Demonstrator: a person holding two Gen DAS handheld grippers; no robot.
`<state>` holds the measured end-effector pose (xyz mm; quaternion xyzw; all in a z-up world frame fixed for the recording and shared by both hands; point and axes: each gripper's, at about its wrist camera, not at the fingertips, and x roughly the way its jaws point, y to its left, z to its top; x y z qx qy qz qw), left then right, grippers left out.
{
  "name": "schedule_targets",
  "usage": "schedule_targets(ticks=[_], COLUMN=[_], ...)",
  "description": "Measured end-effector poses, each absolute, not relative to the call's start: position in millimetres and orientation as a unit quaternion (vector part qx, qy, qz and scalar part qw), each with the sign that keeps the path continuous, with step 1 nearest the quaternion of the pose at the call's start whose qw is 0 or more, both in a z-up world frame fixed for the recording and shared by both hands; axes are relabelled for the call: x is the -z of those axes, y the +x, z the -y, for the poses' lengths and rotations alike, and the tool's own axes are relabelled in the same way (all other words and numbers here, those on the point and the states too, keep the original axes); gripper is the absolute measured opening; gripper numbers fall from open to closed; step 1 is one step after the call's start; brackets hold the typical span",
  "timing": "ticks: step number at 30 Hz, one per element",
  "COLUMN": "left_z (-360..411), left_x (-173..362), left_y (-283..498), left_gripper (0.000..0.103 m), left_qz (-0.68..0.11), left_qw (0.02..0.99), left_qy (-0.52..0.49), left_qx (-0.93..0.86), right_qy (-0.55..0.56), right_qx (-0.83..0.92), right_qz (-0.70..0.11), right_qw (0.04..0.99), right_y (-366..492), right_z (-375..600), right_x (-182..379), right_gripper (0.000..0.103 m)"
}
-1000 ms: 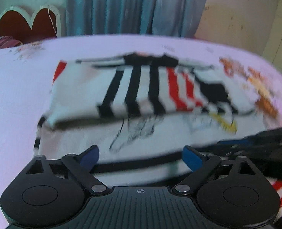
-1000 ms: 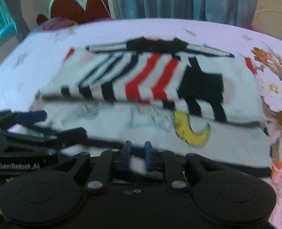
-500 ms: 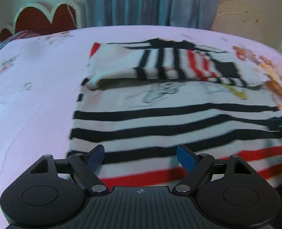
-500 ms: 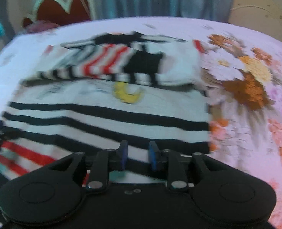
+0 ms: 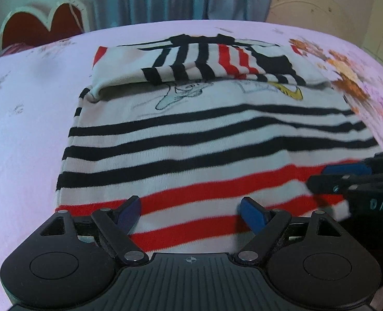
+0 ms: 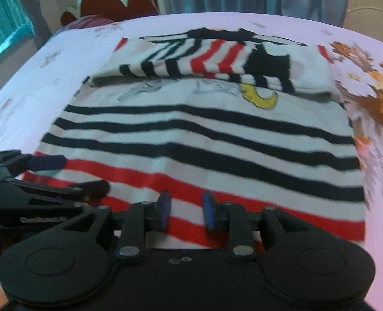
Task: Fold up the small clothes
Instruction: 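Release both grippers and move them back over the folded sweater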
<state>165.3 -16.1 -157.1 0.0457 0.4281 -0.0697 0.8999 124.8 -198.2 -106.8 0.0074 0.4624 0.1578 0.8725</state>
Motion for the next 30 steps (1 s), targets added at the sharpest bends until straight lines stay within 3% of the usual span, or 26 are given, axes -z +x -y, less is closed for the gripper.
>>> schedule_targets(ticks=[5, 10, 18, 30], left_z=[4.0, -9.6, -34.6, -82.3], left_x=[154.2, 152.7, 144.0, 155.7], left_y=[152.2, 132.3, 103.9, 61.2], left_gripper=[0.083, 0.083, 0.083, 0.083], left_qz=[-0.434, -0.432, -0.424, -0.444], left_qw=[0.897, 0.897, 0.902, 0.892], left_qy=[0.041, 0.028, 0.013, -0.036], left_qx=[0.078, 0.086, 0.082, 0.076], right_qy=[0.001, 0.005, 0.025, 0.093], right_qx=[-0.105, -0.059, -0.013, 0.024], right_qz=[-0.463, -0.463, -0.454, -0.471], right_qw=[0.880, 0.884, 0.890, 0.877], right_y=[105.4, 80.5, 44.9, 6.7], right_z=[218.3, 238.4, 254.6, 285.6], right_x=[105.0, 103.4, 95.0, 104.5], right_gripper=[0.039, 0.043, 0.058, 0.060])
